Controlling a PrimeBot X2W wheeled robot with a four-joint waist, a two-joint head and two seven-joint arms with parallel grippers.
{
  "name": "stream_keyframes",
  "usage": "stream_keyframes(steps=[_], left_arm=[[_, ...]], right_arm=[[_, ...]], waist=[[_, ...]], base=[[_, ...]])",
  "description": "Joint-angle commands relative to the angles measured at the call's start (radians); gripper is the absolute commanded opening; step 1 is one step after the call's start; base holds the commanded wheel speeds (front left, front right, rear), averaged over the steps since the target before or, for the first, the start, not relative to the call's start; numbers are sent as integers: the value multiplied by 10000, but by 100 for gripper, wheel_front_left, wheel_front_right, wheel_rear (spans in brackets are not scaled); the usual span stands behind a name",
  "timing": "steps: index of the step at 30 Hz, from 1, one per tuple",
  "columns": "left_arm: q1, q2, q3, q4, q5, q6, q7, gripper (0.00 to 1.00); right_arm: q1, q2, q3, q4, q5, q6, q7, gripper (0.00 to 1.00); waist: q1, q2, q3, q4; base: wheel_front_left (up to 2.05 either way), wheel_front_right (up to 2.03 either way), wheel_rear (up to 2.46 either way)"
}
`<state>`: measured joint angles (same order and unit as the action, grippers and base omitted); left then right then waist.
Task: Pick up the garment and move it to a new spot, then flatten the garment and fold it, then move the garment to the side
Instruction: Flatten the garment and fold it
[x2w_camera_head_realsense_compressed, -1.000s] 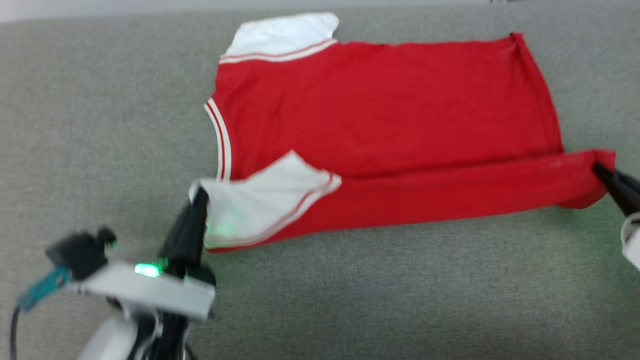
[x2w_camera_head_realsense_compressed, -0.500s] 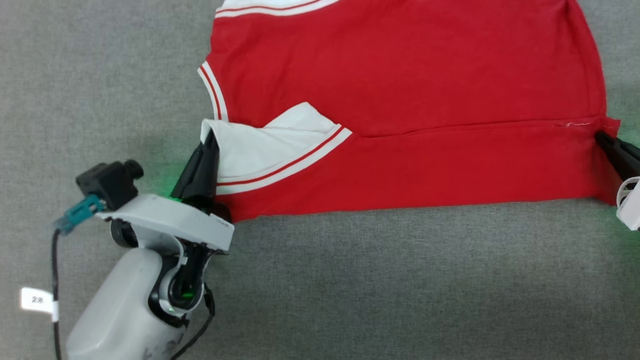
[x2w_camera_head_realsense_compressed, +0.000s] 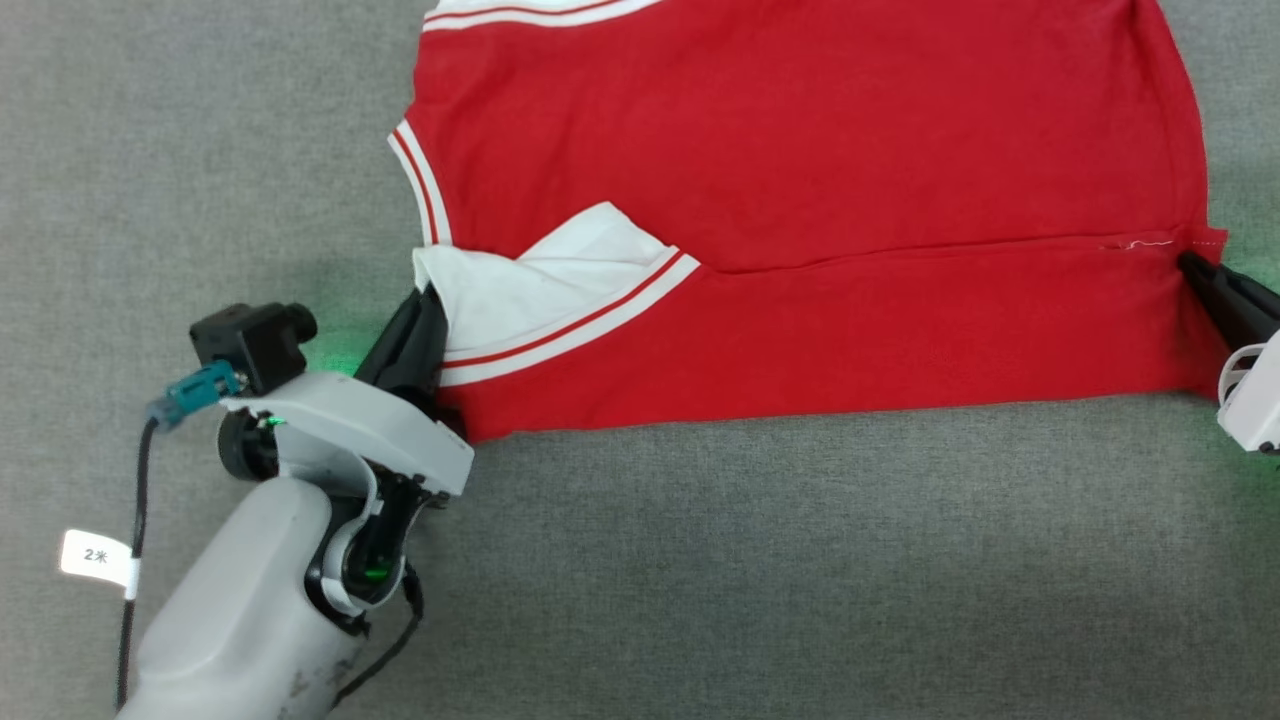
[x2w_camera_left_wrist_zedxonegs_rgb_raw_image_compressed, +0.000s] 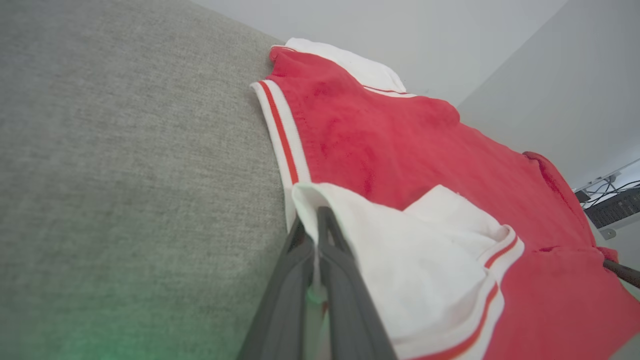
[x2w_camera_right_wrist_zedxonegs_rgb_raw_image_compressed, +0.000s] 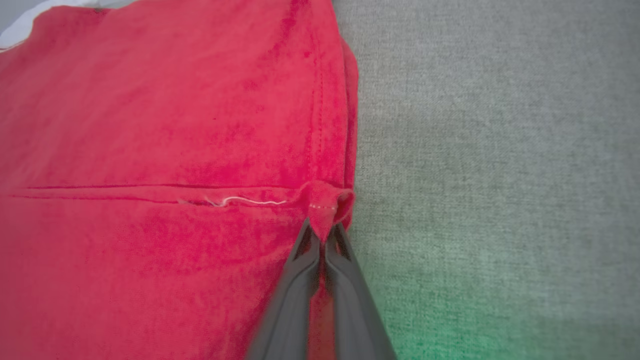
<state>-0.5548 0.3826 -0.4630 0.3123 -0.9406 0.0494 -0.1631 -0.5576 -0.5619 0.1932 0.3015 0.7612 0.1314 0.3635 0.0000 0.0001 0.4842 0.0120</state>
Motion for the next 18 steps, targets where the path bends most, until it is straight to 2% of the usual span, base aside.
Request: stream_keyframes(steps=[1, 2, 4, 8, 11, 18], left_arm=[[81, 201, -49, 281, 143, 105, 27, 100], [91, 284, -102, 238, 263, 180, 22, 100], [174, 331, -165, -15, 320, 224, 109, 100], [351, 868, -65, -898, 465, 553, 421, 100], [698, 1370, -12, -1873, 478, 1042, 968, 100], [1739, 2386, -556, -4174, 347, 2348, 3232, 100]], right_arm=[[77, 73, 144, 114, -14, -13, -79, 72], [91, 66, 158, 120, -42, -13, -144, 100], [185, 29, 63, 145, -16, -13, -276, 100], [377, -100, -218, -65, 4, -13, -460, 100], [594, -162, -399, -329, -17, -13, -492, 100], [910, -122, -649, -954, -166, -13, -390, 100]], waist=[[0, -1, -104, 11], [0, -1, -174, 33], [0, -1, -334, 122], [0, -1, -572, 347], [0, -1, -656, 436], [0, -1, -599, 389]], base=[[0, 0, 0], [0, 0, 0], [0, 0, 0], [0, 0, 0], [0, 0, 0], [0, 0, 0]])
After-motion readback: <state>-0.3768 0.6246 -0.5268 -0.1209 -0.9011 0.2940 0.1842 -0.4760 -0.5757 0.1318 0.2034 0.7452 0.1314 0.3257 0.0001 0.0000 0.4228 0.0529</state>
